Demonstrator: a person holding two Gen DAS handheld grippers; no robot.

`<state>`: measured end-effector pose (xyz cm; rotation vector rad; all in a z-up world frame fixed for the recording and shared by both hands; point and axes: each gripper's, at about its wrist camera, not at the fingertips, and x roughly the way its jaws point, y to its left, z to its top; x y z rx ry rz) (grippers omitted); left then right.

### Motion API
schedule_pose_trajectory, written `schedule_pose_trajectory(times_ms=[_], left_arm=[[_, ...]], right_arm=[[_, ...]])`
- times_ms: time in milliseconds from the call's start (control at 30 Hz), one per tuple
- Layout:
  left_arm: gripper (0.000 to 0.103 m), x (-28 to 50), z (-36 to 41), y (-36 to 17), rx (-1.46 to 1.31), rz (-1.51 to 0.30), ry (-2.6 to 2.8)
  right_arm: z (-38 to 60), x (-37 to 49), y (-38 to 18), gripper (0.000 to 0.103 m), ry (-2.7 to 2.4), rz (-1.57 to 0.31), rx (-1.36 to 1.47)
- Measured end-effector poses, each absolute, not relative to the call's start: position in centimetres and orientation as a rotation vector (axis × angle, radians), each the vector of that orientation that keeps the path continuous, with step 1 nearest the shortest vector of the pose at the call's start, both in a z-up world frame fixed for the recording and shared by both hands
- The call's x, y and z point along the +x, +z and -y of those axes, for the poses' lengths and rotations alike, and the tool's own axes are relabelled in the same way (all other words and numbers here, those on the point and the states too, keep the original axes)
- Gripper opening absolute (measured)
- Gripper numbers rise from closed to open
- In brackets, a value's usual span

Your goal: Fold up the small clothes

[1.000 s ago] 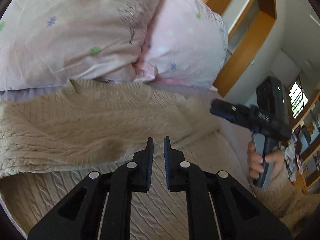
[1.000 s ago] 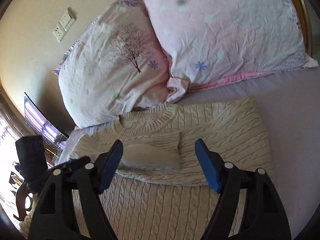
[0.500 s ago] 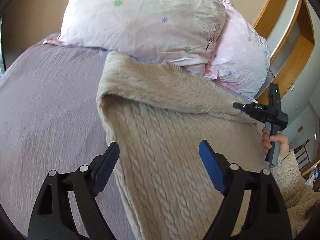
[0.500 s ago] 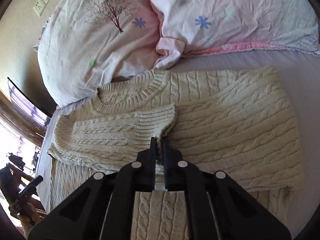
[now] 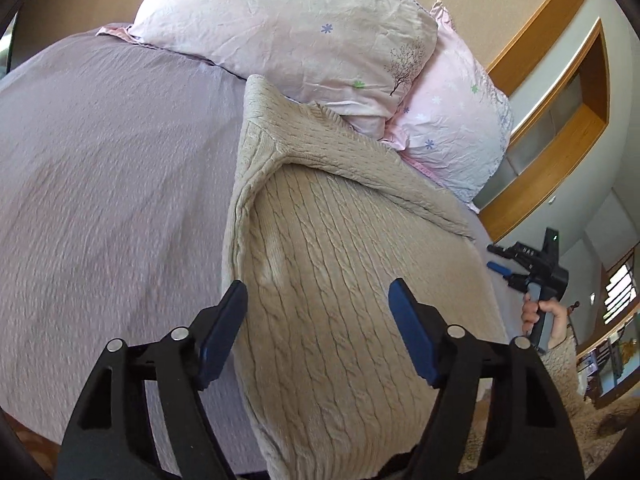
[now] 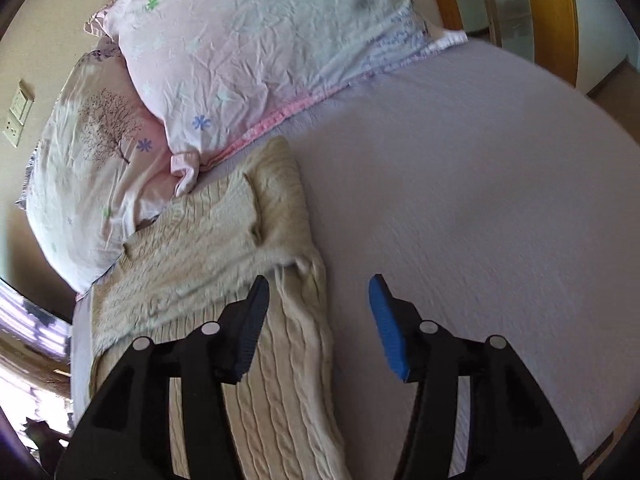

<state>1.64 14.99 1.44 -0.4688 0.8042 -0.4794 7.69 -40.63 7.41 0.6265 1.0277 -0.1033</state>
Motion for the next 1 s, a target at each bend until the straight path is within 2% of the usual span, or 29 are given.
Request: schedule_pose_trajectory(times_ms=[33,67,100,167,400,633,667,733,767,800,933,967,1000], left_arm=[[0.058,1.1,-15.2,1.0,-0.513,-0.812,-0.518],[0.056,0.5,-15.4,0.5,-0.563,-0.82,-0.556],[0.048,-0.3,-15.6,0.1,-0.589,-0.812,-0.581],[0.043,-2.3,-15.6,-0.3,-0.582,-0.783,-0.608],[0.042,-7.5,-15.4,-1.7,-0.63,-0.768,-0.654],[0.042,-8.8,-14.7,-3.2,-0.587,-0.824,-0.556],[0.042,-9.1,-15.2,-3.3,-0.609,-0.805,-0.546],[0.042,-9.6,-16.7,-3.4,-0.644,-0.784,-0.513],[0.043,-9.7,-17.3,-3.6,-0.65,-0.786,-0.49],[0.043,-9.8,-17.8,-3.7,-0.657,-0.792,-0.478],[0.051,-8.7,-16.9,-4.4,-0.62,-0.852,-0.485],[0.051,-8.3,-16.6,-4.5,-0.61,-0.863,-0.491],[0.05,-8.0,-16.4,-4.7,-0.616,-0.866,-0.499]], right_arm=[[40.7,6.4,6.6,0.037,-0.057,-1.05,0.673],[40.8,4.8,6.3,0.027,-0.002,-1.045,0.717],[40.5,3.2,5.9,0.023,0.061,-1.053,0.752],[39.6,0.0,5.1,0.021,0.19,-1.056,0.814],[37.4,-8.2,4.4,0.017,0.435,-1.015,0.794],[35.9,-8.9,4.5,0.017,0.477,-1.05,0.742],[35.8,-9.1,4.4,0.018,0.481,-1.054,0.742],[35.8,-9.1,4.1,0.033,0.488,-1.064,0.758],[35.8,-9.0,4.0,0.051,0.487,-1.064,0.77],[35.9,-9.0,4.0,0.058,0.491,-1.056,0.777],[35.7,-8.8,3.6,0.058,0.515,-1.055,0.783],[35.5,-8.6,3.6,0.055,0.519,-1.061,0.776],[35.3,-8.4,3.5,0.031,0.532,-1.063,0.764]])
